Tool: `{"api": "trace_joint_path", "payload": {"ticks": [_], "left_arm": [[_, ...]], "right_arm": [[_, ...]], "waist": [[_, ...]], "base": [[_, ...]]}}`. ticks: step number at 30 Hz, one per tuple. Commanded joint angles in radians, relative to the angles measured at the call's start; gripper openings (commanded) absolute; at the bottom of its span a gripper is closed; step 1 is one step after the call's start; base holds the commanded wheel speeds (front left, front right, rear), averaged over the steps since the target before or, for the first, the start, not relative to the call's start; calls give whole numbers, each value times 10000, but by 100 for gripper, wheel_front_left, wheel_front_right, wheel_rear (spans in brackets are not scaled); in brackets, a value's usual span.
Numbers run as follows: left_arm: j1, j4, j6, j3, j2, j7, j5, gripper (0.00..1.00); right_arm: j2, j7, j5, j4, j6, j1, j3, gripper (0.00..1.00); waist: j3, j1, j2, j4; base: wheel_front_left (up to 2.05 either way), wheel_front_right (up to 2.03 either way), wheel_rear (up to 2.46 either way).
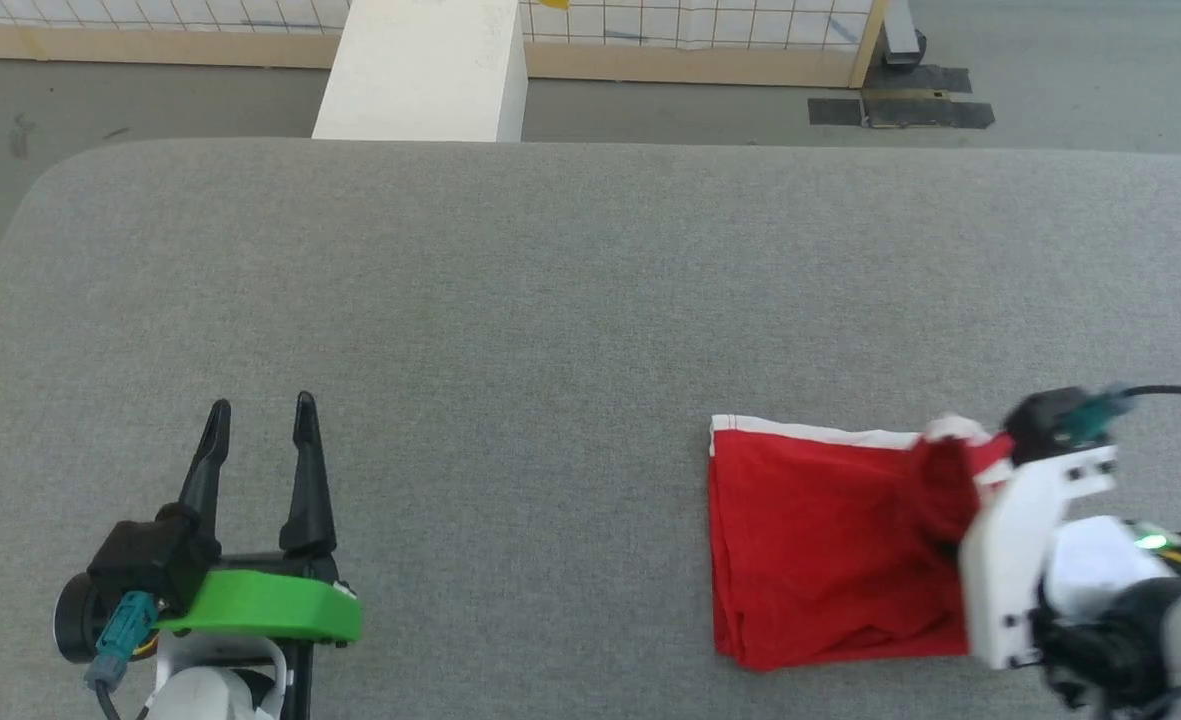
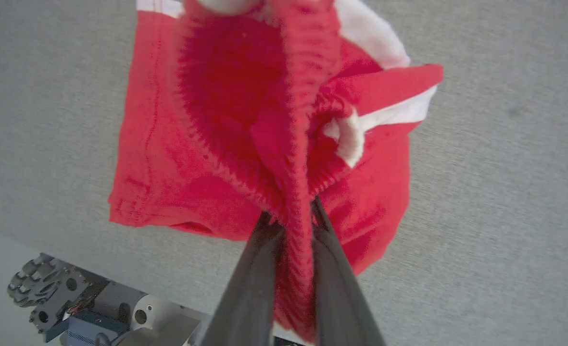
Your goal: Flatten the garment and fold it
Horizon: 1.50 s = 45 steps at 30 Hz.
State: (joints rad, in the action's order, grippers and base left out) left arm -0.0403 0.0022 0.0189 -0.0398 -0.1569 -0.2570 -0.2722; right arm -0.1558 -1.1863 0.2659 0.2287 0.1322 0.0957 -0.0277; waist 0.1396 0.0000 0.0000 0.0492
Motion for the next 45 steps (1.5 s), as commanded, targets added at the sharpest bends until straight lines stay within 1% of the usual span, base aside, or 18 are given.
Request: {"api": "trace_joint_path", "payload": {"ticks": [1, 6, 15, 16, 17, 18, 23, 26, 28, 31, 33, 34, 36, 38, 41, 45], "left_arm": [[63, -10, -36, 14, 50, -47, 95, 100], [-10, 1, -128, -10, 88, -47, 101, 100], [81, 66, -198, 15, 144, -47, 157, 100], [78, 75, -208, 10, 161, -47, 165, 100], [75, 84, -215, 11, 172, -47, 172, 100], [78, 97, -220, 17, 189, -47, 178, 100], [127, 155, -243, 40, 273, -47, 197, 100], [173, 190, -263, 56, 308, -47, 226, 100], [202, 187, -269, 90, 318, -47, 244, 100], [249, 147, -275, 169, 296, -47, 283, 100], [232, 117, -285, 211, 278, -47, 310, 100], [172, 100, -276, 288, 268, -47, 341, 100], [140, 98, -278, 324, 273, -47, 354, 100], [121, 93, -288, 350, 280, -47, 374, 100], [113, 107, -331, 361, 273, -47, 417, 100], [93, 150, -361, 361, 262, -47, 486, 100]], "right_arm": [[223, 158, 39, -174, -15, 56, 218, 0], [681, 639, -23, -1233, -15, 616, 1124, 0], [968, 1261, -253, -3263, -15, 1545, 2099, 0], [979, 1409, -311, -3422, -15, 1638, 2191, 5], [986, 1531, -354, -3536, -15, 1704, 2283, 28], [992, 1666, -388, -3650, -15, 1769, 2415, 100], [991, 2052, -372, -3600, -15, 1914, 2959, 100], [880, 2242, -269, -3089, -15, 1893, 3157, 100], [823, 2402, -170, -2605, -15, 1827, 3080, 100], [820, 2596, 15, -1813, -15, 1621, 2622, 100], [757, 2792, -59, -1263, -15, 1454, 2047, 100], [668, 3133, -459, -749, -15, 1092, 831, 100], [623, 3260, -807, -743, -15, 769, 134, 100], [610, 3331, -1045, -914, -15, 454, -261, 100], [691, 3510, -1123, -1360, -15, 89, -400, 100], [808, 3764, -1181, -2173, -15, -68, -222, 100]], "waist": [[8, 0, 0, 35], [76, 0, 0, 222], [140, 0, 0, 575], [151, 0, 0, 604], [151, 0, 0, 620], [144, 0, 0, 632], [68, 0, 0, 565], [-28, 0, 0, 431], [-84, 0, 0, 308], [-160, 0, 0, 85], [-168, 0, 0, -43], [-185, 0, 0, -234], [-169, 0, 0, -308], [-144, 0, 0, -365], [-94, 0, 0, -419], [-23, 0, 0, -421]], "base": [[0, 0, 0], [0, 0, 0], [0, 0, 0], [0, 0, 0], [0, 0, 0], [0, 0, 0], [0, 0, 0], [0, 0, 0], [0, 0, 0], [0, 0, 0], [0, 0, 0], [0, 0, 0], [0, 0, 0], [0, 0, 0], [0, 0, 0], [0, 0, 0]]}}
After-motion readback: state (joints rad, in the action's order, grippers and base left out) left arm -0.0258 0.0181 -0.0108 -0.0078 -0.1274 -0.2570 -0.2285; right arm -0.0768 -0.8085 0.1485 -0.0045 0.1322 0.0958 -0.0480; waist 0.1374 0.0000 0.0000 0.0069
